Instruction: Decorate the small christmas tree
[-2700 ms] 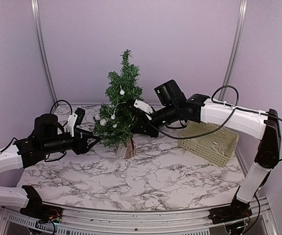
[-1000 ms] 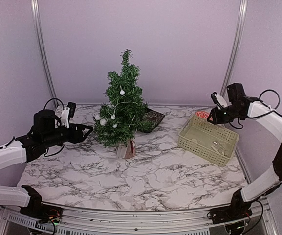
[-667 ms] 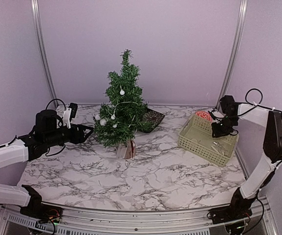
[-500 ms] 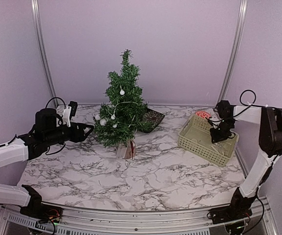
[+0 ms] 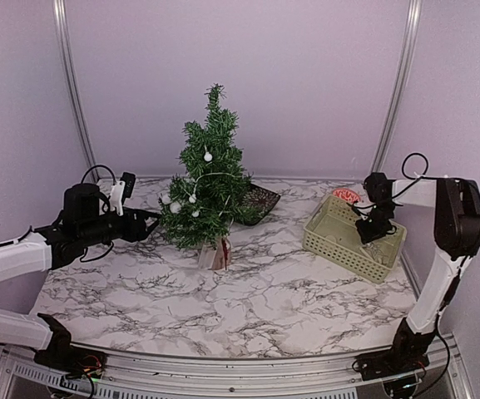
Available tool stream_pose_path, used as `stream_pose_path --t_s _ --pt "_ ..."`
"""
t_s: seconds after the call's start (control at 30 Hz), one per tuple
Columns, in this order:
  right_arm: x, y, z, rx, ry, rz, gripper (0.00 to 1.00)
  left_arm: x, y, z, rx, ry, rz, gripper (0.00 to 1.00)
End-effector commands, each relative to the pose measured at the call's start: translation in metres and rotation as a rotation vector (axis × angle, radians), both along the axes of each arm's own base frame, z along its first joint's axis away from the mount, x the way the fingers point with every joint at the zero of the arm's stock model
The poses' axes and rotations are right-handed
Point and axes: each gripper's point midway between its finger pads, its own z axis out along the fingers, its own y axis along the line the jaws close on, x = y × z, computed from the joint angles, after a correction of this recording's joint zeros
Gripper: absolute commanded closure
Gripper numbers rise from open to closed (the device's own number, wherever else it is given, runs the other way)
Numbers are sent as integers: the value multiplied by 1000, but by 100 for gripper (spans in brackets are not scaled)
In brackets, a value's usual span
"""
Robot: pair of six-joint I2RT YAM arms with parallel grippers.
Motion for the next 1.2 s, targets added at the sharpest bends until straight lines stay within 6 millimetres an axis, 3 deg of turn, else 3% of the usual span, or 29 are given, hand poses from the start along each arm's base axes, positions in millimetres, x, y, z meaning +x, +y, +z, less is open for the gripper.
stream_pose_path --t_s 0.0,0.47,0.6,0.77,0.97,1.17 --pt "18 -3 3 -29 -42 16 75 8 -4 24 -19 -75 -13 41" --pt "21 -1 -15 -14 -18 13 83 12 -3 23 -11 -77 -10 41" --pt "25 5 -10 24 -28 3 87 12 -3 26 -11 -86 -9 41" --pt "38 15 21 94 -108 -17 91 12 -1 40 -12 -129 -4 41" --pt "53 36 78 230 -230 -24 91 7 4 69 -6 -222 -2 41" --pt "50 57 135 377 -336 -26 91 -4 16 92 117 -317 25 41"
